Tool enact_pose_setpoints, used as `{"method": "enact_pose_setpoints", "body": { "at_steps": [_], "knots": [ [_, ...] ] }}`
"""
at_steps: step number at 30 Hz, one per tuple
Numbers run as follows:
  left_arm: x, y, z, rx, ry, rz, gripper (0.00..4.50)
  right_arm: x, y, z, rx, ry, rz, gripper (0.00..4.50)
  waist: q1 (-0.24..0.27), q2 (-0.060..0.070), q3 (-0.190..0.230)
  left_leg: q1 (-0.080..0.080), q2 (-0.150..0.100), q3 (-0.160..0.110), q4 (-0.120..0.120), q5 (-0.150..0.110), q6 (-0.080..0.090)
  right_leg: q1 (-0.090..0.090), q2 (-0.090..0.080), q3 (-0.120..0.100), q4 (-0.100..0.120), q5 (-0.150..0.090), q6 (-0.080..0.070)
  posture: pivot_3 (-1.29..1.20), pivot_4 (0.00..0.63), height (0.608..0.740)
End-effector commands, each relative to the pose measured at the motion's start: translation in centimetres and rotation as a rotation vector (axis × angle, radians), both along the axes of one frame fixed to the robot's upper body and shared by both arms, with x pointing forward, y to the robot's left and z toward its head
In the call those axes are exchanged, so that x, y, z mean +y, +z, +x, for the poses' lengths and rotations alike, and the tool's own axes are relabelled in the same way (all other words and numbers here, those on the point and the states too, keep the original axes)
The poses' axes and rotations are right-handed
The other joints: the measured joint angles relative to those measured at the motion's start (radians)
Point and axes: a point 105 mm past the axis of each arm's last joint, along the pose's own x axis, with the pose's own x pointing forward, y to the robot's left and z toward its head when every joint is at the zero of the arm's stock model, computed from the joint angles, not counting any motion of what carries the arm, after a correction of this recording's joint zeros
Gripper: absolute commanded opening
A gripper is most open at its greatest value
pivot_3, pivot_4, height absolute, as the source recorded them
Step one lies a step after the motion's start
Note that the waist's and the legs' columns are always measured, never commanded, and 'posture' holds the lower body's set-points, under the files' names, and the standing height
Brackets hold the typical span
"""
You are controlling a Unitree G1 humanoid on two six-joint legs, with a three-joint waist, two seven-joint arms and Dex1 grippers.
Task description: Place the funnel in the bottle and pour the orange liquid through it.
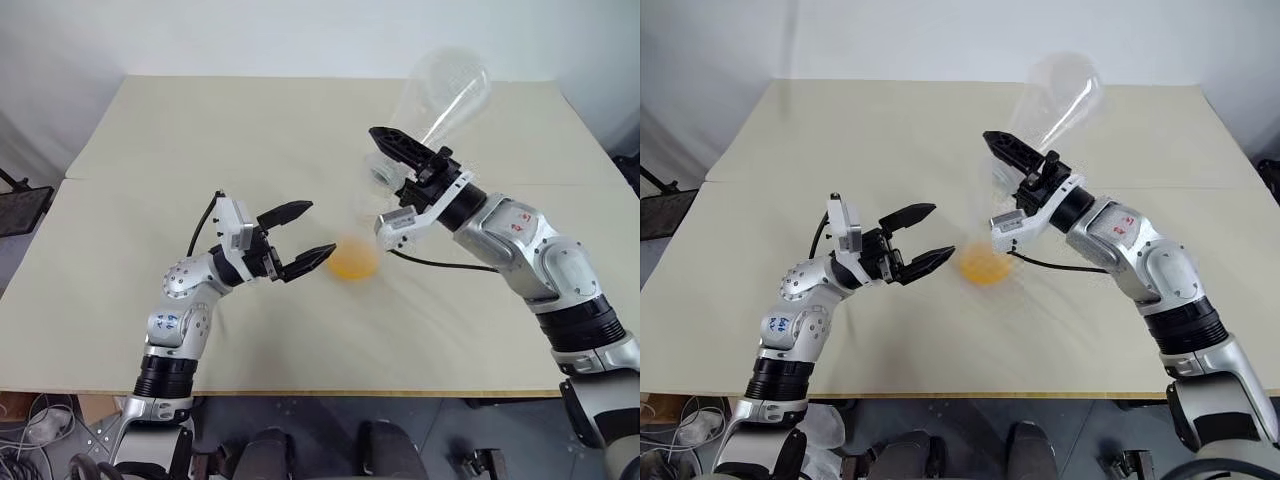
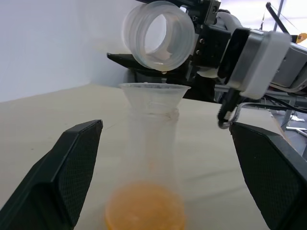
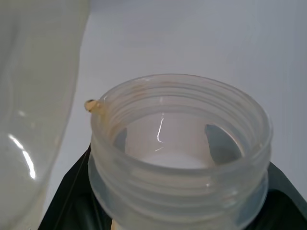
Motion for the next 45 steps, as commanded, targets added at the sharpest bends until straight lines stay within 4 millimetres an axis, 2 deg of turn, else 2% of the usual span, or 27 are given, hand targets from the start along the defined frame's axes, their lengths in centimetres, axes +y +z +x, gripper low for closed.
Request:
{"method": "enact_pose_setpoints", "body": {
  "at_steps": [1, 9, 12, 15, 17, 19, 26, 28, 29, 32, 35, 39, 41, 43, 45],
  "knots": [
    [-0.2, 1.1, -0.3, -0.054, -0.013, -0.008, 4.50, -0.8, 1.7, -0.6, -0.033, 0.000, 0.040, 2.48, 0.000, 0.000, 0.000, 0.000, 0.000, 0.000, 0.000, 0.000, 0.000, 0.000, 0.000, 0.000, 0.000, 0.000, 0.000, 0.00, 0.150, 0.740],
    [-0.1, 1.0, -0.4, -0.049, -0.013, -0.004, 4.50, -3.9, 5.1, -0.9, 0.126, -0.006, 0.383, 2.48, 0.001, 0.000, 0.000, 0.000, 0.000, 0.000, 0.000, 0.000, 0.000, 0.000, 0.000, 0.000, 0.000, 0.000, 0.000, 0.00, 0.150, 0.740],
    [0.0, 0.9, -0.4, -0.046, -0.011, -0.001, 4.50, -6.1, 6.1, -1.1, 0.223, -0.004, 0.551, 2.48, 0.002, 0.000, 0.000, 0.000, 0.000, -0.001, 0.000, 0.000, 0.000, 0.000, 0.000, 0.000, 0.000, 0.000, 0.000, 0.00, 0.150, 0.740],
    [0.0, 0.9, -0.4, -0.046, -0.009, 0.001, 4.50, -8.0, 6.0, -1.2, 0.362, -0.007, 0.692, 2.48, 0.003, 0.000, 0.000, 0.000, 0.000, 0.000, 0.000, 0.000, 0.000, 0.001, 0.000, 0.000, 0.000, 0.000, 0.000, 0.00, 0.150, 0.740],
    [0.2, 0.8, -0.4, -0.043, -0.007, 0.005, 4.50, -10.6, 4.4, -1.4, 0.582, -0.033, 0.804, 2.48, 0.006, 0.000, 0.000, 0.000, 0.000, 0.000, 0.000, 0.000, 0.000, 0.001, 0.000, -0.001, 0.000, 0.000, 0.000, 0.00, 0.150, 0.740],
    [0.2, 0.8, -0.3, -0.041, -0.006, 0.007, 4.50, -12.4, 3.0, -2.1, 0.710, -0.031, 0.906, 2.48, 0.011, 0.000, 0.000, 0.000, 0.000, 0.000, 0.000, 0.000, 0.000, 0.003, 0.000, -0.003, 0.000, 0.000, 0.000, 0.00, 0.150, 0.740],
    [-0.1, 0.7, -0.2, -0.037, -0.022, 0.005, 4.50, -17.9, -1.5, -2.8, 0.918, -0.016, 1.257, 2.48, 0.010, 0.000, 0.000, 0.001, 0.000, 0.001, 0.000, 0.000, 0.000, 0.003, 0.000, -0.002, -0.001, 0.000, 0.000, 0.00, 0.150, 0.740],
    [-0.2, 0.8, -0.2, -0.036, -0.026, 0.003, 4.50, -19.6, -1.7, -2.8, 0.871, 0.008, 1.370, 2.48, 0.007, 0.000, 0.000, 0.001, -0.001, 0.002, 0.000, 0.000, 0.000, 0.003, 0.000, -0.002, -0.001, 0.000, 0.000, 0.00, 0.150, 0.740],
    [-0.3, 0.8, -0.2, -0.036, -0.030, 0.002, 4.50, -21.2, -1.8, -2.8, 0.792, -0.007, 1.417, 2.48, 0.006, 0.000, 0.000, 0.001, -0.001, 0.003, 0.000, 0.000, 0.000, 0.003, 0.000, -0.002, -0.001, 0.000, 0.000, 0.00, 0.150, 0.740],
    [-0.4, 0.8, -0.2, -0.037, -0.032, 0.001, 4.50, -25.2, -3.7, -2.9, 0.701, -0.109, 1.523, 2.48, 0.006, 0.000, 0.000, 0.001, -0.001, 0.004, 0.000, 0.000, 0.000, 0.003, 0.000, -0.002, -0.001, 0.000, 0.000, 0.00, 0.150, 0.740],
    [-0.1, 0.8, -0.2, -0.036, -0.026, 0.003, 4.50, -28.0, -5.7, -3.2, 0.658, -0.177, 1.628, 2.48, 0.007, 0.000, 0.000, 0.001, -0.001, 0.005, 0.000, 0.000, 0.000, 0.003, 0.000, -0.002, -0.001, 0.000, 0.000, 0.00, 0.150, 0.740],
    [-0.1, 0.8, -0.3, -0.036, -0.025, 0.005, 4.50, -29.5, -8.0, -3.4, 0.670, -0.198, 1.744, 2.48, 0.006, 0.000, 0.000, 0.002, 0.000, 0.005, 0.000, 0.000, 0.000, 0.004, 0.000, -0.003, -0.001, 0.000, 0.000, 0.00, 0.150, 0.740],
    [0.0, 0.9, -0.3, -0.038, -0.022, 0.006, 4.50, -29.7, -8.3, -3.6, 0.670, -0.204, 1.752, 2.48, 0.006, 0.000, 0.000, 0.003, 0.000, 0.005, 0.000, 0.000, 0.000, 0.005, 0.000, -0.003, -0.002, 0.000, 0.000, 0.00, 0.150, 0.740],
    [0.2, 1.0, -0.2, -0.038, -0.017, 0.009, 4.50, -29.6, -8.0, -3.8, 0.669, -0.179, 1.759, 3.25, 0.009, 0.000, 0.000, 0.003, 0.000, 0.004, 0.000, 0.000, 0.000, 0.007, 0.000, -0.003, -0.002, 0.000, 0.000, 0.00, 0.150, 0.740],
    [0.7, 1.2, -0.1, -0.039, -0.009, 0.015, 4.50, -29.3, -6.8, -4.3, 0.665, -0.130, 1.736, 3.85, 0.012, 0.000, 0.000, 0.003, -0.001, 0.003, 0.000, 0.000, 0.000, 0.007, 0.000, -0.003, -0.002, 0.000, 0.000, 0.00, 0.150, 0.740]
  ]
}}
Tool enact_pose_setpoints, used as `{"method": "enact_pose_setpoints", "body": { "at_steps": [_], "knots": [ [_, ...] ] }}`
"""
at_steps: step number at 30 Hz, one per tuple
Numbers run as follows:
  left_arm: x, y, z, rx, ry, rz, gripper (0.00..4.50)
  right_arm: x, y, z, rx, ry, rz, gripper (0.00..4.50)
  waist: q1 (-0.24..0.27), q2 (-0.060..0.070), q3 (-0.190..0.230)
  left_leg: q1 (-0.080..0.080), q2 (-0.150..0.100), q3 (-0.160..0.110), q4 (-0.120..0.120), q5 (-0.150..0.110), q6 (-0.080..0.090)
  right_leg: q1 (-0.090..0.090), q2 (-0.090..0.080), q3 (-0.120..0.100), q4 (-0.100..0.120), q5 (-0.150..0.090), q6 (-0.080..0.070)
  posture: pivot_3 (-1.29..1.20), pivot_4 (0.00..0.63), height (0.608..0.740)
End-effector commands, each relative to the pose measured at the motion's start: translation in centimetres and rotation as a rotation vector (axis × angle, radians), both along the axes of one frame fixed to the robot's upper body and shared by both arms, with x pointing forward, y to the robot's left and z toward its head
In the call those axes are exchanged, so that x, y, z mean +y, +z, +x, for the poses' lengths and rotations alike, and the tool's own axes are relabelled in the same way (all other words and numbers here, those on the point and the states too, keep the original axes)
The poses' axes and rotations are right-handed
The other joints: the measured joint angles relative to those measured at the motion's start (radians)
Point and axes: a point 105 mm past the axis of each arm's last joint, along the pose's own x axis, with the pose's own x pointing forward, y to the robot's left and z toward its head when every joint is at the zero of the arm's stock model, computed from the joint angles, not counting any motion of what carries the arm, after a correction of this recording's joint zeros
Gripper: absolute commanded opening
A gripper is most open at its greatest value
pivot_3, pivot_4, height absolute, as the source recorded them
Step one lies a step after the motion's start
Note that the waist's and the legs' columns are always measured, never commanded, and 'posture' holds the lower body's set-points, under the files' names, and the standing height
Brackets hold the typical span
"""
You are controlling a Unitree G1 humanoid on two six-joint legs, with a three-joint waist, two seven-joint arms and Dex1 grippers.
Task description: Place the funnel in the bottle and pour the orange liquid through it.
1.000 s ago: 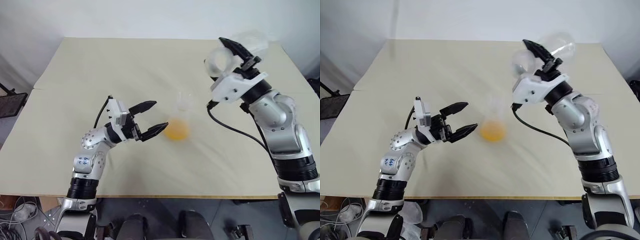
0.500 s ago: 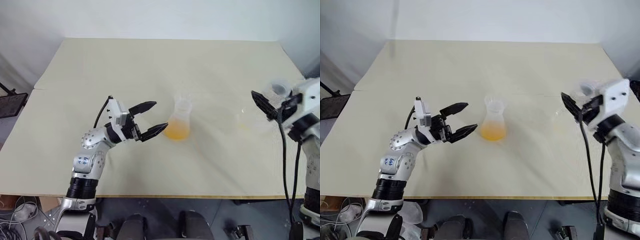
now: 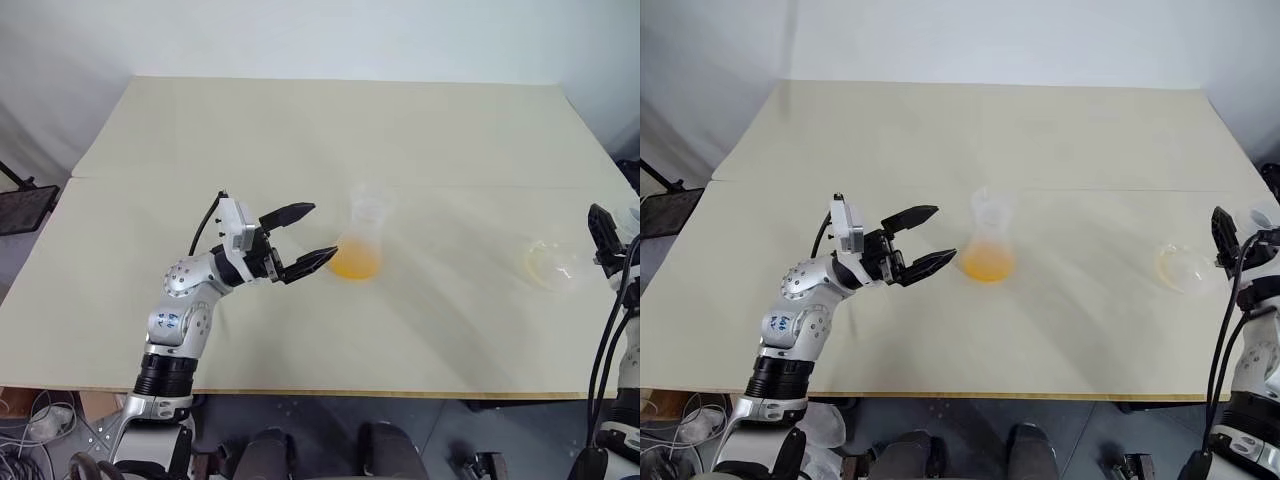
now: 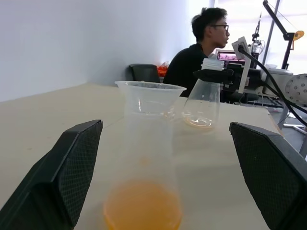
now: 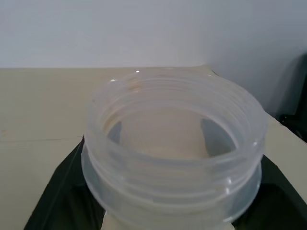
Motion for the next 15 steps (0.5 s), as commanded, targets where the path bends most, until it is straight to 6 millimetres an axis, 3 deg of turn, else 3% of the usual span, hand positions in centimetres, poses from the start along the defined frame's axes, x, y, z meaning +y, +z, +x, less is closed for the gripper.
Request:
{"method": "enact_pose_setpoints", "body": {
  "at_steps": [1, 2, 10, 13, 15],
  "knots": [
    [0.8, 1.4, -0.1, -0.044, 0.011, -0.001, 4.50, -0.2, 2.2, -1.2, -0.074, 0.021, -0.008, 4.12, 0.002, 0.000, 0.000, 0.000, 0.000, 0.000, 0.000, 0.000, 0.000, -0.001, 0.000, 0.000, 0.000, 0.000, 0.000, 0.00, 0.150, 0.740],
    [0.9, 1.4, -0.1, -0.044, 0.013, 0.002, 4.50, -0.1, 2.7, -1.4, -0.090, 0.028, -0.008, 4.46, 0.001, 0.000, 0.000, 0.000, 0.000, 0.000, 0.000, 0.000, 0.000, -0.001, 0.000, 0.000, 0.000, 0.000, 0.000, 0.00, 0.150, 0.740],
    [1.5, 1.2, 0.0, -0.040, 0.021, 0.022, 4.50, 0.1, 9.3, -3.8, -0.273, 0.068, -0.097, 4.46, 0.008, 0.000, 0.000, 0.000, 0.000, 0.000, 0.000, 0.000, 0.000, -0.001, 0.000, 0.001, 0.000, 0.000, 0.000, 0.00, 0.150, 0.740],
    [1.7, 1.1, 0.1, -0.040, 0.023, 0.029, 4.50, 1.0, 11.1, -4.2, -0.323, 0.110, -0.126, 4.46, 0.013, 0.000, 0.000, 0.000, 0.000, 0.001, 0.000, 0.000, 0.000, -0.001, 0.000, 0.001, 0.000, 0.000, 0.000, 0.00, 0.150, 0.740],
    [2.1, 1.0, 0.2, -0.041, 0.026, 0.056, 4.50, 3.3, 13.8, -4.6, -0.393, 0.200, -0.206, 4.46, 0.014, 0.001, 0.000, 0.000, 0.000, 0.001, 0.000, 0.000, 0.000, -0.001, 0.000, 0.001, 0.000, 0.000, 0.000, 0.00, 0.150, 0.740]
  ]
}}
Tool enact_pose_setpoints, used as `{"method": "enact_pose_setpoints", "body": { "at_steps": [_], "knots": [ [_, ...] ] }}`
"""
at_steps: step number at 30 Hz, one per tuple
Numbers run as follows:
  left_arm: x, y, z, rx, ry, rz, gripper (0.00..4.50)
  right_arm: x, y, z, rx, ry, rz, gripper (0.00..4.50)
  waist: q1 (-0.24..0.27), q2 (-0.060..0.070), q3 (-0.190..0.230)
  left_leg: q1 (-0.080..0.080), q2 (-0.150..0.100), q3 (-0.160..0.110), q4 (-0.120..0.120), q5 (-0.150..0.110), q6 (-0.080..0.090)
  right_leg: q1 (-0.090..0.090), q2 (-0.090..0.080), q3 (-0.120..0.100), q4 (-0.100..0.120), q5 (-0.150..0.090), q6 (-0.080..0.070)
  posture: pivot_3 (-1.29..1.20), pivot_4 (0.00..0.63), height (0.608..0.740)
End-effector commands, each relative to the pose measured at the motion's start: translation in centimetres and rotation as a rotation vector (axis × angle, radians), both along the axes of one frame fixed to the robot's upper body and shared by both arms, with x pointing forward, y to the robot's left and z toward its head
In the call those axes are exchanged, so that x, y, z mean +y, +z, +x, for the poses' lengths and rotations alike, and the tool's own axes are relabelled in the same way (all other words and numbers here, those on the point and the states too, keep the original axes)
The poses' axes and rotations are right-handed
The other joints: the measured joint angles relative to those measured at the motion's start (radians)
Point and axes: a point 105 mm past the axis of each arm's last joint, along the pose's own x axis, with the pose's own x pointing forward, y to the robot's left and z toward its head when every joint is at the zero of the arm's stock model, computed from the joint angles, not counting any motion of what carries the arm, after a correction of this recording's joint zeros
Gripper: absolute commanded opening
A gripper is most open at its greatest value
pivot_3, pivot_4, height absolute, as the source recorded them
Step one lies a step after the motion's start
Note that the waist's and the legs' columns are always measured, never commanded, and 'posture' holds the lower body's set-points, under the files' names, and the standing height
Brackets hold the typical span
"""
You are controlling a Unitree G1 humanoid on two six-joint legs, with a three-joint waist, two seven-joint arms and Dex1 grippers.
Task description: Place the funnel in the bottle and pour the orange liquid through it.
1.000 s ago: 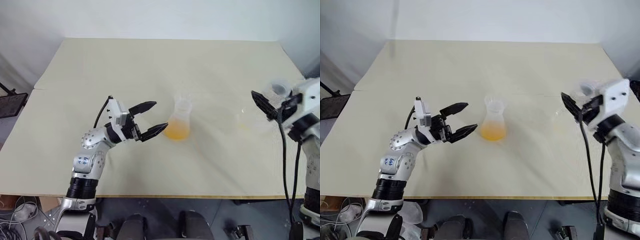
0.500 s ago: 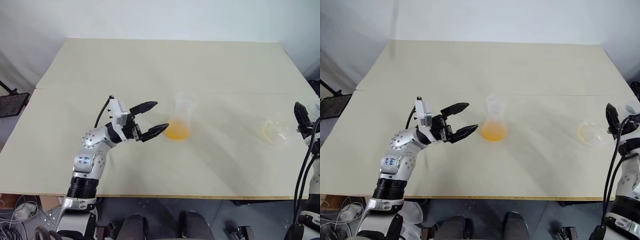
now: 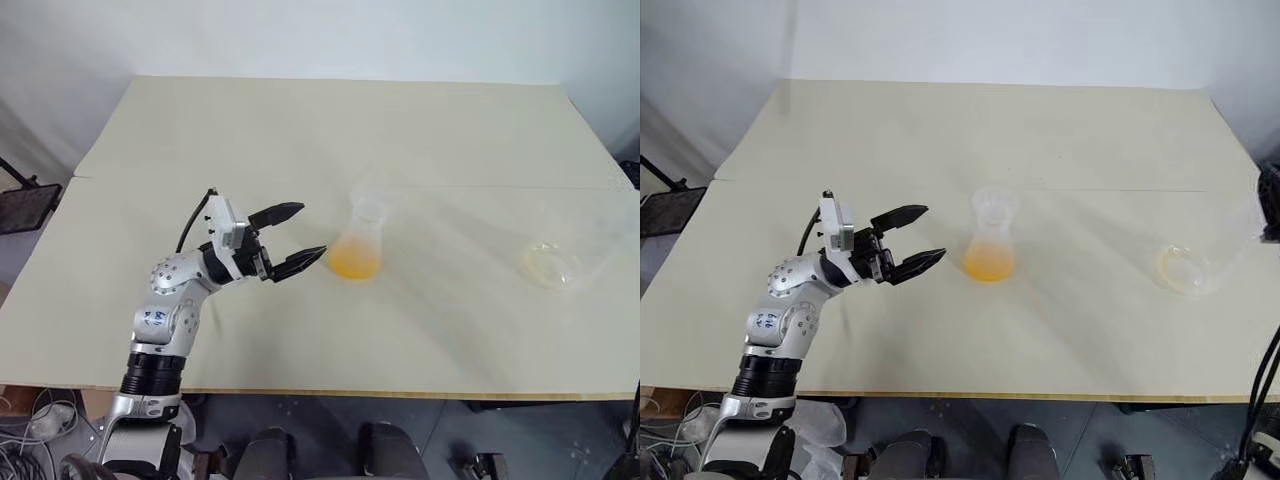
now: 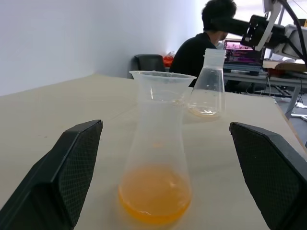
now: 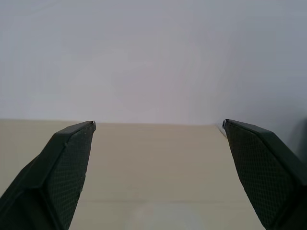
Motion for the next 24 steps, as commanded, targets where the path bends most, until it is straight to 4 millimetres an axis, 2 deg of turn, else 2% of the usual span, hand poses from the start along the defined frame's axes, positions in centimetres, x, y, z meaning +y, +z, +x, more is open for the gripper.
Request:
{"method": "enact_pose_setpoints", "body": {
  "at_steps": [1, 4, 7, 11, 14, 16, 18, 24],
  "knots": [
    [1.0, 0.9, 0.1, -0.040, 0.004, 0.022, 4.50, 3.2, 5.4, -1.6, -0.161, 0.102, -0.159, 4.46, 0.001, 0.000, 0.000, 0.000, 0.000, 0.000, 0.000, 0.000, 0.000, -0.001, 0.000, 0.001, 0.000, 0.000, 0.000, 0.00, 0.150, 0.740],
    [1.9, 0.6, 0.2, -0.034, 0.008, 0.083, 4.50, 7.6, 5.3, -1.3, -0.114, 0.303, -0.298, 4.46, 0.003, 0.000, 0.000, 0.000, 0.000, 0.000, 0.000, 0.000, 0.000, -0.002, 0.001, 0.001, 0.000, 0.000, 0.000, 0.00, 0.150, 0.740],
    [2.9, -0.4, -0.2, 0.014, -0.021, 0.173, 4.50, 11.8, 3.4, -1.3, -0.036, 0.479, -0.414, 4.46, 0.004, -0.001, 0.001, -0.001, 0.000, 0.000, 0.000, 0.000, 0.000, -0.001, 0.001, 0.000, 0.000, 0.000, 0.000, 0.00, 0.150, 0.740],
    [4.8, -2.5, -1.2, 0.017, -0.038, 0.327, 4.50, 16.1, -4.0, -2.6, 0.165, 0.689, -0.592, 4.46, 0.014, -0.001, 0.001, -0.001, 0.000, -0.001, -0.001, 0.000, 0.000, 0.000, 0.000, -0.002, 0.000, 0.000, 0.000, 0.00, 0.150, 0.740],
    [5.6, -3.2, -1.9, -0.037, -0.025, 0.407, 4.50, 17.4, -6.4, -3.5, 0.176, 0.760, -0.575, 4.46, 0.018, -0.001, 0.001, -0.002, -0.002, -0.001, -0.001, -0.001, 0.001, -0.001, -0.001, -0.003, 0.000, 0.000, 0.000, 0.00, 0.150, 0.740],
    [6.2, -3.3, -2.2, -0.030, 0.011, 0.410, 4.50, 18.5, -9.6, -5.0, 0.280, 0.906, -0.643, 4.46, 0.021, -0.001, 0.001, -0.002, -0.002, -0.001, 0.001, -0.001, 0.001, -0.001, -0.001, -0.002, 0.000, 0.000, 0.000, 0.00, 0.150, 0.740],
    [6.7, -3.4, -2.6, -0.037, 0.038, 0.405, 4.50, 18.0, -12.1, -6.1, 0.372, 0.962, -0.686, 4.46, 0.023, -0.001, 0.001, 0.000, 0.000, -0.002, 0.000, -0.001, 0.001, 0.002, 0.000, -0.003, -0.001, 0.000, 0.000, 0.00, 0.150, 0.740],
    [6.8, -3.9, -2.7, -0.060, 0.089, 0.402, 4.50, 15.9, -13.8, -7.0, 0.429, 0.923, -0.736, 4.46, 0.027, -0.001, 0.001, 0.001, 0.000, -0.002, 0.001, -0.001, 0.001, 0.003, 0.000, -0.002, -0.003, 0.000, 0.000, 0.00, 0.150, 0.740]
  ]
}}
